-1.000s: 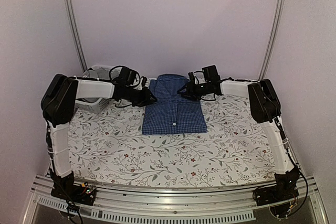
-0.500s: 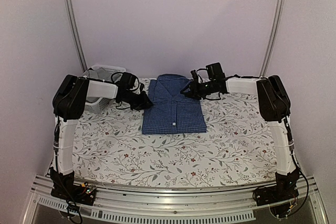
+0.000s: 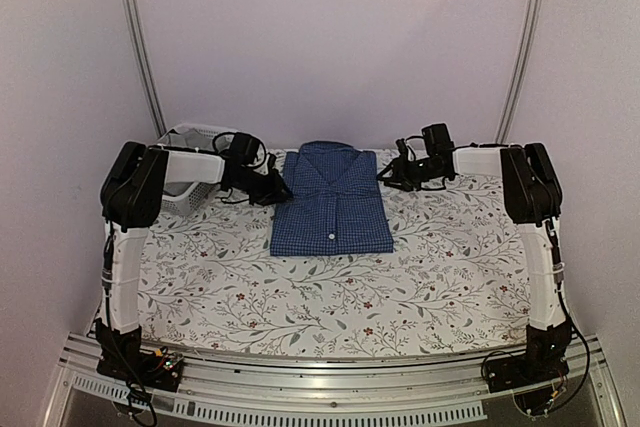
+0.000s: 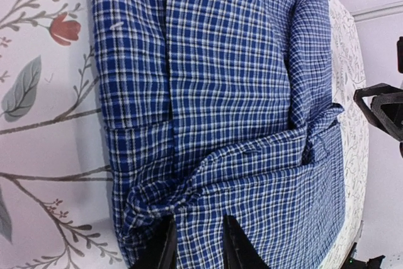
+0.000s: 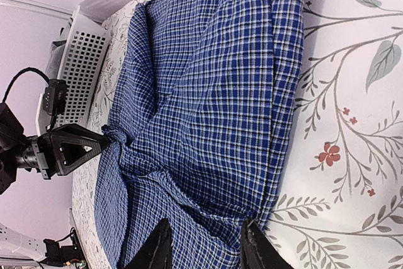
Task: Fold and stack the long sleeve shirts
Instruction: Smooth out the 2/3-rectangle-folded shirt at the center of the board.
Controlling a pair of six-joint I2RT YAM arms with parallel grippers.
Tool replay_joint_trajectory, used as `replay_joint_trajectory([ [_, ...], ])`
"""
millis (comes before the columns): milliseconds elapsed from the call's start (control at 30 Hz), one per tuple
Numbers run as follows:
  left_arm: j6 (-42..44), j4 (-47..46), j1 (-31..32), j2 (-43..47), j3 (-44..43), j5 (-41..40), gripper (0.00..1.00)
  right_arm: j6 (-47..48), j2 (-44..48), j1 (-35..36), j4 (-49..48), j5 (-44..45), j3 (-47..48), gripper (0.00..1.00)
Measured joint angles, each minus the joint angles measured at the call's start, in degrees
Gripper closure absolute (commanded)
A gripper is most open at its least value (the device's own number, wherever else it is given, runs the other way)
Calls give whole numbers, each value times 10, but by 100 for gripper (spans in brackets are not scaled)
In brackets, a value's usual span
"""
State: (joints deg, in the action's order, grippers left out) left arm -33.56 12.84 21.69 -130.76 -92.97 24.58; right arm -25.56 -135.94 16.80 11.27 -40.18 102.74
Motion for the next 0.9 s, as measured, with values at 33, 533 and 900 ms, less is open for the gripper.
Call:
replay_joint_trajectory([
  [33, 1, 1, 0, 0, -2, 1, 75, 2, 0, -2, 4, 1, 0, 65],
  [533, 19, 25, 8, 19, -3, -33, 60, -4, 136, 78, -57, -9, -247, 65],
  [900, 18, -13, 47, 201, 117, -59, 58, -32, 254, 89, -78, 87, -342, 62],
])
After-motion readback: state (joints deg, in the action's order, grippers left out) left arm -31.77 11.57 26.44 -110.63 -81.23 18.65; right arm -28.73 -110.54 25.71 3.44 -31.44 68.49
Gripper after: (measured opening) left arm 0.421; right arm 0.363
